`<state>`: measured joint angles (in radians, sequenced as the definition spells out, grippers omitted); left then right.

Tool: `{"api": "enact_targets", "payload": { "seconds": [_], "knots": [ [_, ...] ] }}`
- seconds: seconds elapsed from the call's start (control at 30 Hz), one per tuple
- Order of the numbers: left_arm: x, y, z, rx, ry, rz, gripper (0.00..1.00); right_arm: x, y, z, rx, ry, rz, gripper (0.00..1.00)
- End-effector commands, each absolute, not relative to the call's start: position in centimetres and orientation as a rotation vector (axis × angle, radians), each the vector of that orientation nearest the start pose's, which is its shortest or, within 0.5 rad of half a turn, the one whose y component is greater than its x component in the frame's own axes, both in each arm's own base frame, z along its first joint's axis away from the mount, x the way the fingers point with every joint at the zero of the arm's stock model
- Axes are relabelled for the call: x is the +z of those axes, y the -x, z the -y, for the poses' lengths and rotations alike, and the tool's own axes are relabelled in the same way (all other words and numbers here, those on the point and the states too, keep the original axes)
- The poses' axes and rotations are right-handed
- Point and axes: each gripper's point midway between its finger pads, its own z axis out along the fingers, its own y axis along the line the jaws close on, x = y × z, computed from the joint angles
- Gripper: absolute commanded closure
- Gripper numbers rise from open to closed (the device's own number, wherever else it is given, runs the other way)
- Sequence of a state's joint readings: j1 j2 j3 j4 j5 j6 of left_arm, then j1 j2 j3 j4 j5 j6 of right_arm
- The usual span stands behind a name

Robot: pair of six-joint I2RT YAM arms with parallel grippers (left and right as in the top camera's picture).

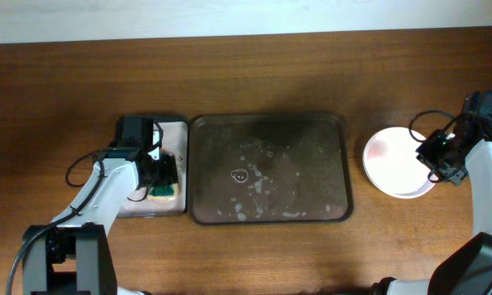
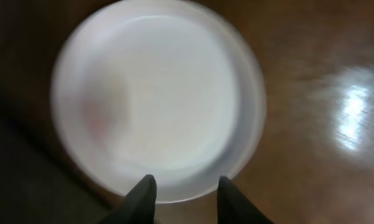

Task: Clean dirty plates on tray and stack at the side
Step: 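Lift the white plate with the right gripper and set it on the right stack, then release the sponge in the left tray and withdraw both grippers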

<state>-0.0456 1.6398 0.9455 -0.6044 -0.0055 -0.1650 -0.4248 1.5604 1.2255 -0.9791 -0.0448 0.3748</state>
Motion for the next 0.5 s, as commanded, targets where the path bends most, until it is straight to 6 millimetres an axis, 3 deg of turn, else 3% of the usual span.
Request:
{"api": "enact_targets", "payload": {
  "seconds": [0.0, 0.2, 0.47],
  "knots": [
    [4.7, -35.1, 1.0, -0.007, 0.178, -2.766, 0.3, 12.2, -32.1, 9.2, 0.251, -0.86, -2.707, 0.66],
    [4.4, -35.7, 0.7, 0.01, 0.213, -2.75, 0.29, 12.4, -33.3, 6.5, 0.266, -0.731, -2.726, 0.64],
    [2.1, -35.9, 0.8, 0.011, 0.212, -2.792, 0.32, 12.5, -33.9, 4.3, 0.279, -0.637, -2.742, 0.64]
  ]
}}
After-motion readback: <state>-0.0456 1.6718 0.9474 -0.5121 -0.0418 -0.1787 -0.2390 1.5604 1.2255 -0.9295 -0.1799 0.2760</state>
